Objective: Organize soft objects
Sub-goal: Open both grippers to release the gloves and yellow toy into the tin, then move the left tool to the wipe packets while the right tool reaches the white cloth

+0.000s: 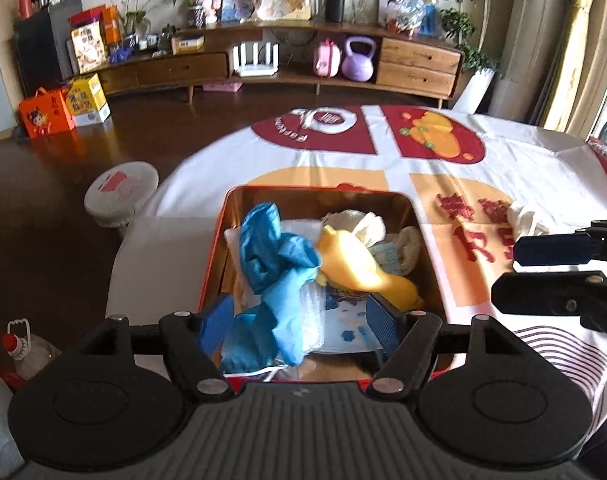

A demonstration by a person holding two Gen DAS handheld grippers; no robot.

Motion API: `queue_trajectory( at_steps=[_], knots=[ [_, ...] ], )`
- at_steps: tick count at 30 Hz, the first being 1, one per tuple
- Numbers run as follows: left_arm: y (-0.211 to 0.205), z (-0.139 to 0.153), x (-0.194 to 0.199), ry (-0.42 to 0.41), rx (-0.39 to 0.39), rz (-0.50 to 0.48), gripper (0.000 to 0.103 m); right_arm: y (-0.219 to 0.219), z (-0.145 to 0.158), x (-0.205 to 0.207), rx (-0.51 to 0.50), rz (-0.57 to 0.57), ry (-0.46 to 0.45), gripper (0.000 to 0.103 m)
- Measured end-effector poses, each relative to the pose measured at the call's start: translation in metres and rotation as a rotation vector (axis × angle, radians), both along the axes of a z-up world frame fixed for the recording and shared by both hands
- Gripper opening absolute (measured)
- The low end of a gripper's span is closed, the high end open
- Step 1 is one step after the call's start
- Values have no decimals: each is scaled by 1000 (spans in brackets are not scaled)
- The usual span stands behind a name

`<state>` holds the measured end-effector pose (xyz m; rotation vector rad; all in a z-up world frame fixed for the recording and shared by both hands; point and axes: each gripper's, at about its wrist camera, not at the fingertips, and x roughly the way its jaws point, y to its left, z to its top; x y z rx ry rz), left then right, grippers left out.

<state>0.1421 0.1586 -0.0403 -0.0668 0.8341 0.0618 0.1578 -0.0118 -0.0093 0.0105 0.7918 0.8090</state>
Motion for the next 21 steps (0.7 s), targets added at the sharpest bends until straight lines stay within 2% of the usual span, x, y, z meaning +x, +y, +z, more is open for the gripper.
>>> queue_trajectory(
  at_steps=[7, 12, 21],
  knots=[
    [-22, 20, -14, -43, -13, -47, 73, -23, 16, -18, 17, -9, -49, 71],
    [-38, 32, -23, -76, -29, -62, 79, -41, 25, -28, 20, -26, -88, 80],
    [-72, 43, -34, -100, -45, -96, 83, -89, 26, -42, 36, -80, -117, 91]
  ],
)
